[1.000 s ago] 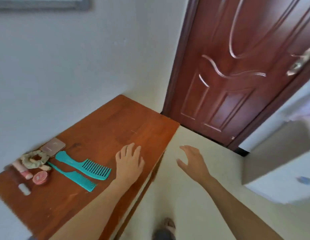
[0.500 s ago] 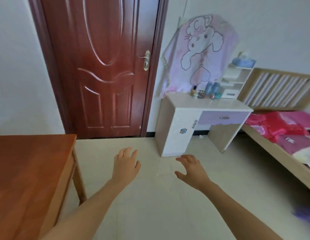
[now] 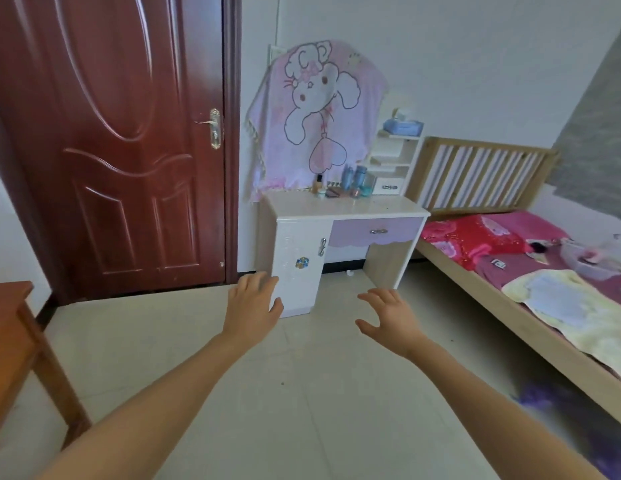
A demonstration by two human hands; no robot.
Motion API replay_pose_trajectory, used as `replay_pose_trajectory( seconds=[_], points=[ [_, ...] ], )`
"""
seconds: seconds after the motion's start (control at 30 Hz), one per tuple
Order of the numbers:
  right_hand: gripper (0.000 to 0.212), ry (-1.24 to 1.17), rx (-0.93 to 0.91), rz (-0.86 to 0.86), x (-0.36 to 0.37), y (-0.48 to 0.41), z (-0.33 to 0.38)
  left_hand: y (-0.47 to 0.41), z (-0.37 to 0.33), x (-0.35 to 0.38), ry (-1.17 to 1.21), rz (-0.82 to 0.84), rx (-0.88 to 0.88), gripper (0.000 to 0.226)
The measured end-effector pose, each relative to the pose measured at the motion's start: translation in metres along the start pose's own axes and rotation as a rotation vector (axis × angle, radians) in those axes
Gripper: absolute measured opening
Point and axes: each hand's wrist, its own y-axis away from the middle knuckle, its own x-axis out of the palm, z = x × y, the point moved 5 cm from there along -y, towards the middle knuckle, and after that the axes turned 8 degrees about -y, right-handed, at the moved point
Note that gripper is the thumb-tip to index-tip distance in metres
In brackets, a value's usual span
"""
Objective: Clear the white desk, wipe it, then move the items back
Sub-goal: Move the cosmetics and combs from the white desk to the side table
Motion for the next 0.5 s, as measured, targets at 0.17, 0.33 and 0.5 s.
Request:
replay_pose_trajectory(
  seconds=[0.17,0.33,0.5],
  points=[
    [0.052,-0.026,0.001,-0.087,-0.04,0.009,-0.035,-0.018,-0.042,-0.003,0.013,-0.026,0.051,0.042],
    [0.051,-0.026,-0.012,-0.17,-0.069,-0.005,-0.055,-0.051,-0.064,-0.011,0.013,-0.053,0.108,0.043],
    [0.053,0.087,-0.036,-0.187,-0.104,-0.035,-0.073,-0.096,-0.069,-0.015,0.042,-0.085,0.149,0.042]
  ],
)
